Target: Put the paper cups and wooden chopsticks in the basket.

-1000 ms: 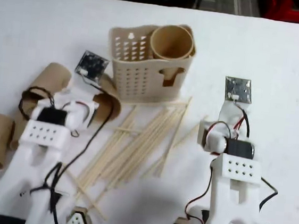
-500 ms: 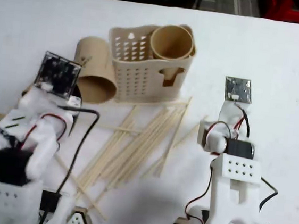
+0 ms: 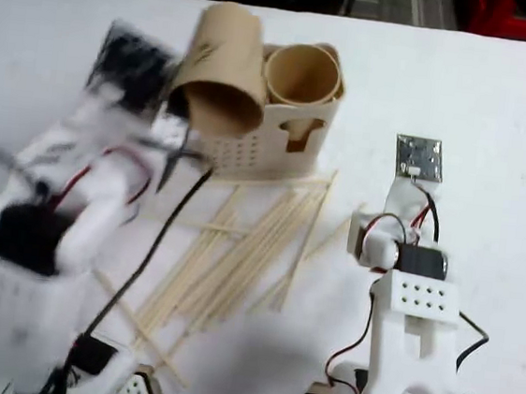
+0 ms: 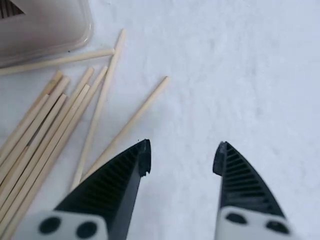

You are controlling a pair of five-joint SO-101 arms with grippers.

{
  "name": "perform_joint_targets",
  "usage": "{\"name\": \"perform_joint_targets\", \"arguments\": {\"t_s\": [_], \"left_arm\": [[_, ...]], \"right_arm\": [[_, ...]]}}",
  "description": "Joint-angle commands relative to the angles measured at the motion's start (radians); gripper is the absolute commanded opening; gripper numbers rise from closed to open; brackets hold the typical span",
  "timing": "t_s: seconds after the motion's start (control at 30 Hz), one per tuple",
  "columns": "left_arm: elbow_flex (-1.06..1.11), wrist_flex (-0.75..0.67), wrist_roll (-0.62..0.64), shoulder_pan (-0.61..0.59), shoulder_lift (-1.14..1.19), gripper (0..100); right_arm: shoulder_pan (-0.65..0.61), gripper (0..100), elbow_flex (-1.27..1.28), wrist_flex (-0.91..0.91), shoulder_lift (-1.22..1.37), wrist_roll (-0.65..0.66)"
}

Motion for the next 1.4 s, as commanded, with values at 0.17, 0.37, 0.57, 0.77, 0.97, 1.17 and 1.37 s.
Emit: {"name": "perform_joint_targets", "arguments": {"t_s": [0.17, 0.37, 0.57, 0.77, 0.97, 1.17, 1.37], "left_arm": [[-0.466, 0.133, 0.014, 0.156, 0.453, 2], [-0.741, 0.275, 0.014, 0.17, 0.7, 2], [-1.002, 0.423, 0.014, 0.165, 0.889, 5], [-1.235, 0.485, 0.126, 0.151, 1.009, 19], [-1.381, 0.417, 0.133, 0.12, 1.133, 19], [-1.47, 0.344, 0.135, 0.087, 1.234, 19], [-1.493, 0.301, 0.176, -0.019, 1.294, 19]], "right_arm": [[0.01, 21.2, -0.006, -0.015, -0.028, -0.002], [0.01, 21.2, -0.006, -0.016, -0.028, -0.002], [0.01, 21.2, -0.006, -0.016, -0.028, -0.002], [0.01, 21.2, -0.006, -0.016, -0.028, -0.002], [0.008, 21.2, -0.006, -0.016, -0.028, -0.002], [0.007, 21.2, -0.006, -0.016, -0.028, -0.002], [0.007, 21.2, -0.006, -0.016, -0.028, -0.002]]}}
